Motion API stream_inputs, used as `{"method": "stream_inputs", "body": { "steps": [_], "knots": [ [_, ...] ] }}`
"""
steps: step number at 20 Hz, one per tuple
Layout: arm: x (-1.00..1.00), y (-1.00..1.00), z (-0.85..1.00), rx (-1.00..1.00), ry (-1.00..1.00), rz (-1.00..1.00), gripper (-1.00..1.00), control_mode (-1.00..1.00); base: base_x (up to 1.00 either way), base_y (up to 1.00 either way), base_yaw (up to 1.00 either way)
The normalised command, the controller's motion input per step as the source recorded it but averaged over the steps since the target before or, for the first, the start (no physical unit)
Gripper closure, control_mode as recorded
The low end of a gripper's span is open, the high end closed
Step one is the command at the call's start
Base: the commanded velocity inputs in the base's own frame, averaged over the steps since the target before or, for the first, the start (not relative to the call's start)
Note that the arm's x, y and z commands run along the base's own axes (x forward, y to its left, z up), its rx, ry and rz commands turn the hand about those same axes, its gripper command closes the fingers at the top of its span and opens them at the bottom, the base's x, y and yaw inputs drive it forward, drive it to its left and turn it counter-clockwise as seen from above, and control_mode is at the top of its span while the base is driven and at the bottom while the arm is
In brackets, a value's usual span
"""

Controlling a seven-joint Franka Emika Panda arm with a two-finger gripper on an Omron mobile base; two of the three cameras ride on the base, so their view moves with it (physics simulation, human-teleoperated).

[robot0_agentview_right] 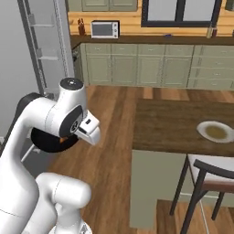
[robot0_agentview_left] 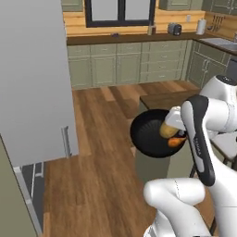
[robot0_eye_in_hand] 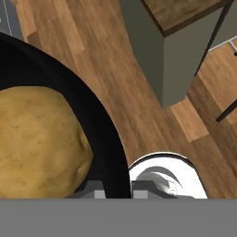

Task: Pick the chicken drumstick and potato from their plates and place them in the bowl. Then put the bowl in the fridge.

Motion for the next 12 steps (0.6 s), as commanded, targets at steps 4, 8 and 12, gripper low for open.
{"method": "stream_inputs", "body": {
  "steps": [4, 8, 12],
  "knots": [
    [0.00, 0.00, 0.00, 0.00, 0.00, 0.00, 1.00, 1.00, 0.91, 0.65, -0.10],
    [0.00, 0.00, 0.00, 0.00, 0.00, 0.00, 1.00, 1.00, 0.98, 0.59, -0.16],
    [0.00, 0.00, 0.00, 0.00, 0.00, 0.00, 1.00, 1.00, 1.00, 0.09, -0.04]
  ]
}}
